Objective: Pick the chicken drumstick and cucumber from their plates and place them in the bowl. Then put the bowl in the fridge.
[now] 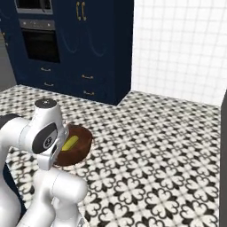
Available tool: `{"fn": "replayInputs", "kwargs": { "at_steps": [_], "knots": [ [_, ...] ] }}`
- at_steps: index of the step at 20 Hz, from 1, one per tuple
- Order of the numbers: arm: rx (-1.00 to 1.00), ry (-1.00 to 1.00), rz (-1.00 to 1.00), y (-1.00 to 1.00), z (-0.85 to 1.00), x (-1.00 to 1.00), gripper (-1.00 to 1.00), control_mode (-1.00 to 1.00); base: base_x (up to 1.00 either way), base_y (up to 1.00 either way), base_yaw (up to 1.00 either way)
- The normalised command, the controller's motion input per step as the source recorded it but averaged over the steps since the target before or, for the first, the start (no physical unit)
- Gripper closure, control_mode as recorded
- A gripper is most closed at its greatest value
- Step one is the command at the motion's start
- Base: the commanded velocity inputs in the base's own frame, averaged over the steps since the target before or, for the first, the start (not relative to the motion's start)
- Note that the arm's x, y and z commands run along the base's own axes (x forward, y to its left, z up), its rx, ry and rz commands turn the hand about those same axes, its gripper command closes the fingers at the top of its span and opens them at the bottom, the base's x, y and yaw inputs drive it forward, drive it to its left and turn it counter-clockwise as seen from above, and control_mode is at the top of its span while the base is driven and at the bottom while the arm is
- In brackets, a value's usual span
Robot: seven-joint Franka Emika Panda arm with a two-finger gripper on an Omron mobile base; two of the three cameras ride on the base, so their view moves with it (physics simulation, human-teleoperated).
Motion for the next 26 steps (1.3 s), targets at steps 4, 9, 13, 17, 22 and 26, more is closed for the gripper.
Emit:
{"fn": "replayInputs", "kwargs": {
  "at_steps": [4,9,13,17,22,26],
  "knots": [
    [0.0,0.0,0.0,0.0,0.0,0.0,1.0,1.0,1.0,0.07,0.35],
    [0.0,0.0,0.0,0.0,0.0,0.0,1.0,1.0,1.0,0.0,0.43],
    [0.0,0.0,0.0,0.0,0.0,0.0,1.0,1.0,0.97,0.0,0.61],
    [0.0,0.0,0.0,0.0,0.0,0.0,1.0,1.0,0.82,0.0,0.67],
    [0.0,0.0,0.0,0.0,0.0,0.0,1.0,1.0,0.93,0.0,0.63],
    [0.0,0.0,0.0,0.0,0.0,0.0,1.0,1.0,1.0,0.0,0.54]
  ]
}}
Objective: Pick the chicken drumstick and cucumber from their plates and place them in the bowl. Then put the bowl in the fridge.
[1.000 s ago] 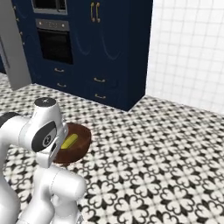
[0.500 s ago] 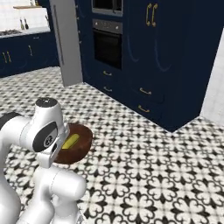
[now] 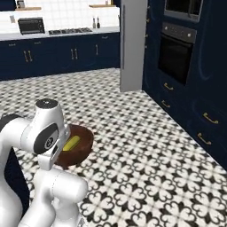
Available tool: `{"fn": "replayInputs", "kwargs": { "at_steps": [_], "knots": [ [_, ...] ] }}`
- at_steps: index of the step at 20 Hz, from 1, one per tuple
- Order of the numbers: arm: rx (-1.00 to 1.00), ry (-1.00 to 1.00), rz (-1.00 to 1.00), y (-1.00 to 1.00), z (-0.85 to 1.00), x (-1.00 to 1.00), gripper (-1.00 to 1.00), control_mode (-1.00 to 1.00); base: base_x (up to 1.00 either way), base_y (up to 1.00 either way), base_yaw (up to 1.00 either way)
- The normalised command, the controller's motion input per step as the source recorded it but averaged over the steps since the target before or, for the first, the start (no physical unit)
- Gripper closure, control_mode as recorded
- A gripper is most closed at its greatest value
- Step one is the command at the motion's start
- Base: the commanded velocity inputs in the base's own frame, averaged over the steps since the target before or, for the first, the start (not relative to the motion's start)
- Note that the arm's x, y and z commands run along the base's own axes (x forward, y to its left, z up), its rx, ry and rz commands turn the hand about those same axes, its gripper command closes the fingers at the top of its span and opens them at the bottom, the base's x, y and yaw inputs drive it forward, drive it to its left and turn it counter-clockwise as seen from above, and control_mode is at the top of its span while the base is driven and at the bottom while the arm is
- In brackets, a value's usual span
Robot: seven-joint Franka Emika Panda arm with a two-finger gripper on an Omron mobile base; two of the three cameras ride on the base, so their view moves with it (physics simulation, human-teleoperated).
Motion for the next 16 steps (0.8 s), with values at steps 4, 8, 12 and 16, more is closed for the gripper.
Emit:
{"fn": "replayInputs", "kwargs": {
  "at_steps": [4,8,12,16],
  "knots": [
    [0.0,0.0,0.0,0.0,0.0,0.0,1.0,1.0,1.0,0.0,0.3],
    [0.0,0.0,0.0,0.0,0.0,0.0,1.0,1.0,1.0,0.0,0.19],
    [0.0,0.0,0.0,0.0,0.0,0.0,1.0,1.0,1.0,0.07,0.17],
    [0.0,0.0,0.0,0.0,0.0,0.0,1.0,1.0,1.0,0.08,0.28]
  ]
}}
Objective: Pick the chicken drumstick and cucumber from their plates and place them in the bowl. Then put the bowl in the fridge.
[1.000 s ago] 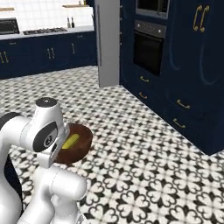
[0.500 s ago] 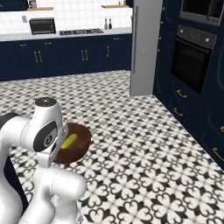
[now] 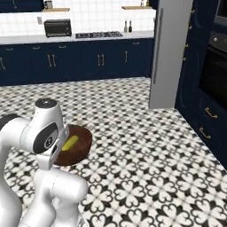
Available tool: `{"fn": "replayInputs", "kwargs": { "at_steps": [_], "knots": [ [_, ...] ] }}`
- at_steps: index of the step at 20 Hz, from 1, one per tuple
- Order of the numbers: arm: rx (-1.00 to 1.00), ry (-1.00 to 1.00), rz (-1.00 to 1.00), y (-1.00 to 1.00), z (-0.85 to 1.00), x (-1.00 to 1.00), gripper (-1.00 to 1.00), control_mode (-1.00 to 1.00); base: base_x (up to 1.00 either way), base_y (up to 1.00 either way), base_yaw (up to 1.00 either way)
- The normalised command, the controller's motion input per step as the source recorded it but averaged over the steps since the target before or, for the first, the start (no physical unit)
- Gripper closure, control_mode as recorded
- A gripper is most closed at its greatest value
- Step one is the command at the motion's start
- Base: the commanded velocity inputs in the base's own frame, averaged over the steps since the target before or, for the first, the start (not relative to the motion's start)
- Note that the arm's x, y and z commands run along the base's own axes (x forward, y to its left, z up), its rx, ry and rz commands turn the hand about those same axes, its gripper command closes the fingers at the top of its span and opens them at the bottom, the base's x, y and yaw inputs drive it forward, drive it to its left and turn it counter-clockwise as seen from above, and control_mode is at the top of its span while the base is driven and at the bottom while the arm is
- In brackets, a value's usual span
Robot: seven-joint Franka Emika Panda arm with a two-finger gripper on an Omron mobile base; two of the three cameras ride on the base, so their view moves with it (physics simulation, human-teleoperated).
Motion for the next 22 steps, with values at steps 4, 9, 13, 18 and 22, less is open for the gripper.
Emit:
{"fn": "replayInputs", "kwargs": {
  "at_steps": [4,9,13,18,22],
  "knots": [
    [0.0,0.0,0.0,0.0,0.0,0.0,1.0,1.0,1.0,0.0,0.25],
    [0.0,0.0,0.0,0.0,0.0,0.0,1.0,1.0,1.0,0.0,0.09],
    [0.0,0.0,0.0,0.0,0.0,0.0,1.0,1.0,1.0,0.0,0.02],
    [0.0,0.0,0.0,0.0,0.0,0.0,1.0,1.0,1.0,0.01,0.0],
    [0.0,0.0,0.0,0.0,0.0,0.0,1.0,1.0,1.0,0.06,0.0]
  ]
}}
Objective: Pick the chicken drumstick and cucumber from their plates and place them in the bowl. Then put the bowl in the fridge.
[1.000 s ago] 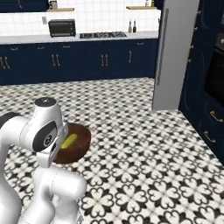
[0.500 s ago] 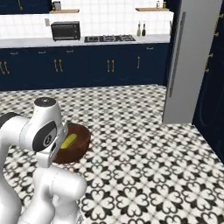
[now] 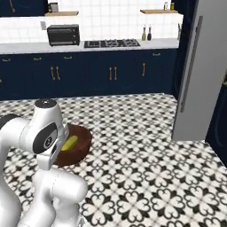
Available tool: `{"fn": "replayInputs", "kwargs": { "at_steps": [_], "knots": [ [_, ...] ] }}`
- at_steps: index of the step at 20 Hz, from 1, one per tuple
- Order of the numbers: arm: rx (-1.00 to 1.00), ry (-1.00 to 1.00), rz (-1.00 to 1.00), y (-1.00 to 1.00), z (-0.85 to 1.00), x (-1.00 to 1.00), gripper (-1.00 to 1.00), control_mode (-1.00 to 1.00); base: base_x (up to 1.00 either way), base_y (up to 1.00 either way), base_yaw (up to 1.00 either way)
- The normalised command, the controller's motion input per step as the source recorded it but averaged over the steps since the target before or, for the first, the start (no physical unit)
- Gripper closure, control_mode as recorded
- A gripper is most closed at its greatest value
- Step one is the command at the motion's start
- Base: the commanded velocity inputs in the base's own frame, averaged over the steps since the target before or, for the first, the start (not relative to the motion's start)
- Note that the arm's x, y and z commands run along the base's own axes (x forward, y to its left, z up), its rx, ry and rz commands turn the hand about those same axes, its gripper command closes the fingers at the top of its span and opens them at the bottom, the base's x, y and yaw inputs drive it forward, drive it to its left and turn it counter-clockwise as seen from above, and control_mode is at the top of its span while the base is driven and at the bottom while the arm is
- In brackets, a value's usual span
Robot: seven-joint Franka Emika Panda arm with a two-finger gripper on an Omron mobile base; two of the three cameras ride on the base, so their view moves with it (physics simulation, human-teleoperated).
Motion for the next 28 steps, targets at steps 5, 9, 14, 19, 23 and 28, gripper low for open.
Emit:
{"fn": "replayInputs", "kwargs": {
  "at_steps": [5,9,14,19,23,28],
  "knots": [
    [0.0,0.0,0.0,0.0,0.0,0.0,1.0,1.0,1.0,0.02,-0.01],
    [0.0,0.0,0.0,0.0,0.0,0.0,1.0,1.0,1.0,0.0,-0.03],
    [0.0,0.0,0.0,0.0,0.0,0.0,1.0,1.0,1.0,0.0,-0.08],
    [0.0,0.0,0.0,0.0,0.0,0.0,1.0,1.0,1.0,0.01,-0.2],
    [0.0,0.0,0.0,0.0,0.0,0.0,1.0,1.0,1.0,0.01,-0.34],
    [0.0,0.0,0.0,0.0,0.0,0.0,1.0,1.0,1.0,0.0,-0.47]
  ]
}}
